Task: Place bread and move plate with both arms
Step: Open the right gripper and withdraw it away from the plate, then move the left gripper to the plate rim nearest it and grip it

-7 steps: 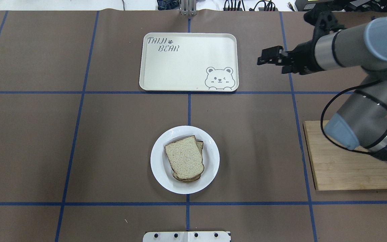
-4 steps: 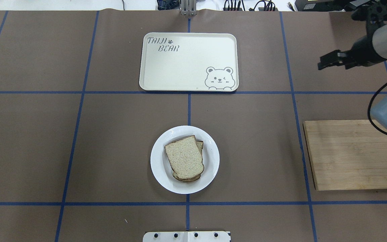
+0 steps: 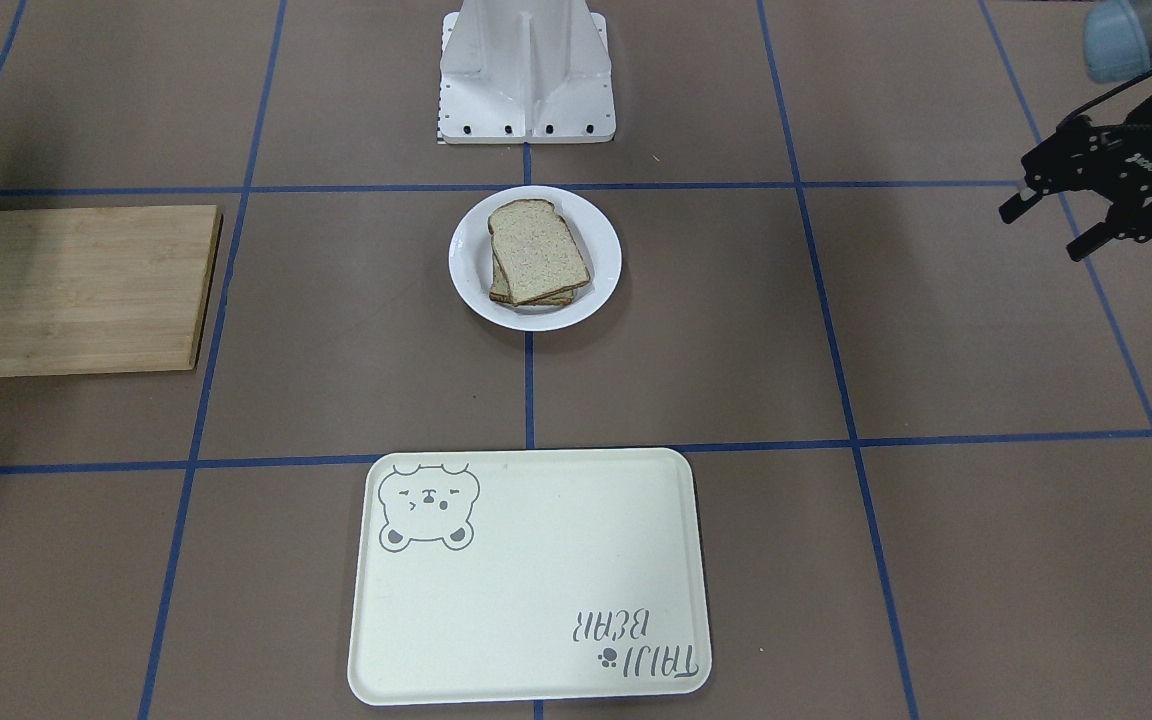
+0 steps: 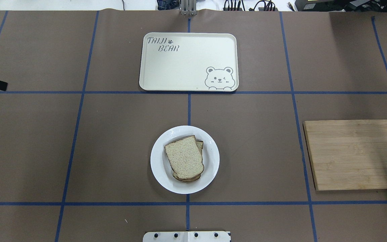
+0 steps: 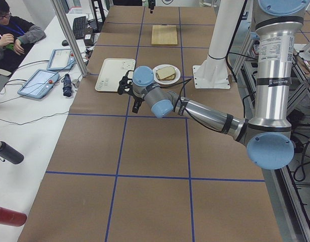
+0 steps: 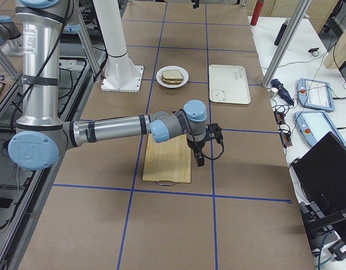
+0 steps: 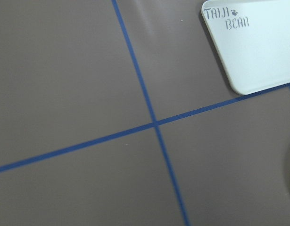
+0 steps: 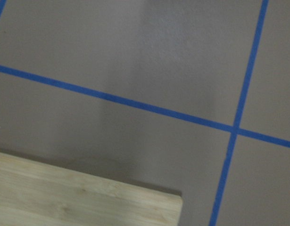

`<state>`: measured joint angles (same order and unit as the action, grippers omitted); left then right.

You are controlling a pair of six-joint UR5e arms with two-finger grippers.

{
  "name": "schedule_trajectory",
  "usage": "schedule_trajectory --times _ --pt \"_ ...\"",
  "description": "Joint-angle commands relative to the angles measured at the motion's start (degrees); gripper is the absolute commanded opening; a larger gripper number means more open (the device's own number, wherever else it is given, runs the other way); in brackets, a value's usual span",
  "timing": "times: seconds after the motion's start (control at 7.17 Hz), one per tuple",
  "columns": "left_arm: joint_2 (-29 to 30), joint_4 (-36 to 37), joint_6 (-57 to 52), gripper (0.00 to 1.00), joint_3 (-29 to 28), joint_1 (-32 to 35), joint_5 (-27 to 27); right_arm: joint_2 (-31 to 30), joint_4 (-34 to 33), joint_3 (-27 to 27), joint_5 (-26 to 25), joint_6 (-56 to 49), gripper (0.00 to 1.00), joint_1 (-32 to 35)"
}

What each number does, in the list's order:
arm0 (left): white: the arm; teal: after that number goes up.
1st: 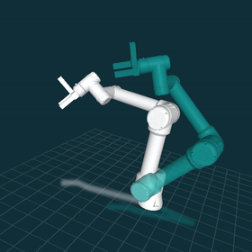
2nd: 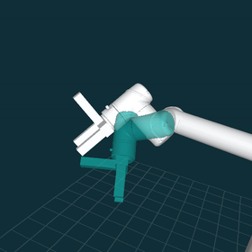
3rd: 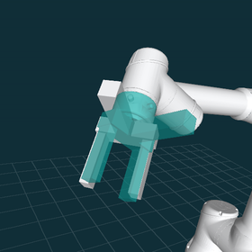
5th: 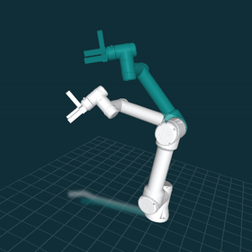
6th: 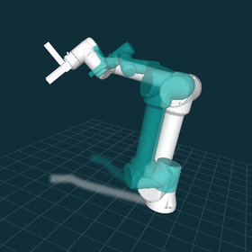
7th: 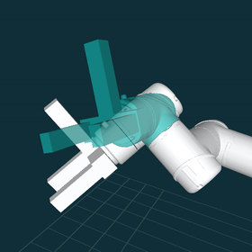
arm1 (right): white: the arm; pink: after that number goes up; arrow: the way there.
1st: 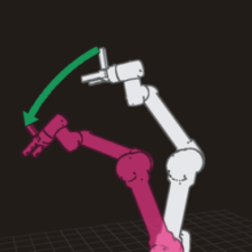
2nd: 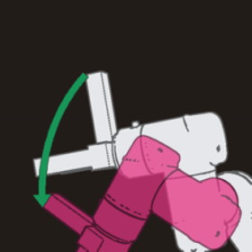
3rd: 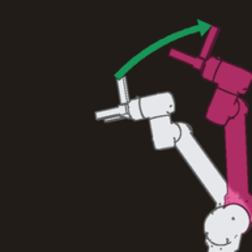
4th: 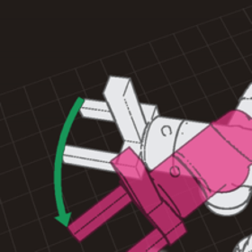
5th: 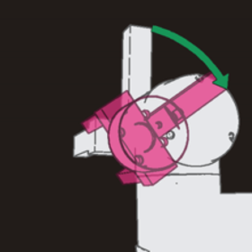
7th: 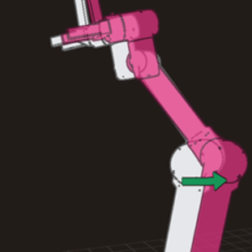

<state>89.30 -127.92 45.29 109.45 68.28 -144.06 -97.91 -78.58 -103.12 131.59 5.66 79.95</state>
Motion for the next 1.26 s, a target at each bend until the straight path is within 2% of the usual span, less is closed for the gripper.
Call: schedule_trajectory --times 0.0,0.14,0.28,0.42,0.56,0.7,0.84,0.98,1.12 --pt "0.79 -19.19 19.51 0.99 -4.21 -9.88 2.01 -5.53 -2.1 -0.15 2.53 -7.9 1.0 7.12" --pt "1.75 -27.39 28.01 0.99 -6.5 -14.09 6.12 -5.54 -3.41 0.02 1.92 -11.86 1.0 8.62" --pt "3.85 -30.34 34.62 0.99 -6.7 -20.49 14.17 -5.19 -9.25 -0.5 2.0 -16.07 1.0 11.68" --pt "4.22 -31.42 36.26 0.99 -6.79 -27.51 22.43 -5.1 -14.27 -0.33 1.83 -21.68 1.0 13.46" --pt "6.13 -31.6 38.53 0.99 -6.79 -33.15 29.12 -5.02 -18.58 -0.76 0.43 -22.35 1.0 14.87" --pt "7.28 -31.86 39.25 0.99 -7.05 -37.82 33.28 -4.75 -18.62 -0.5 -6.02 -22.27 1.0 15.14" --pt "7.82 -32.13 39.87 0.99 -7.66 -42.74 38.45 -4.84 -18.36 -0.59 -7.13 -22.27 1.0 15.14" --pt "9.91 -32.22 39.96 0.99 -9.06 -48.18 45.64 -4.84 -18.53 -1.11 -5.75 -22.18 1.0 15.23" --pt "12.98 -32.31 40.4 0.98 -11.69 -49.89 48.41 -4.75 -18.45 -1.12 -5.56 -22.18 1.0 15.23"
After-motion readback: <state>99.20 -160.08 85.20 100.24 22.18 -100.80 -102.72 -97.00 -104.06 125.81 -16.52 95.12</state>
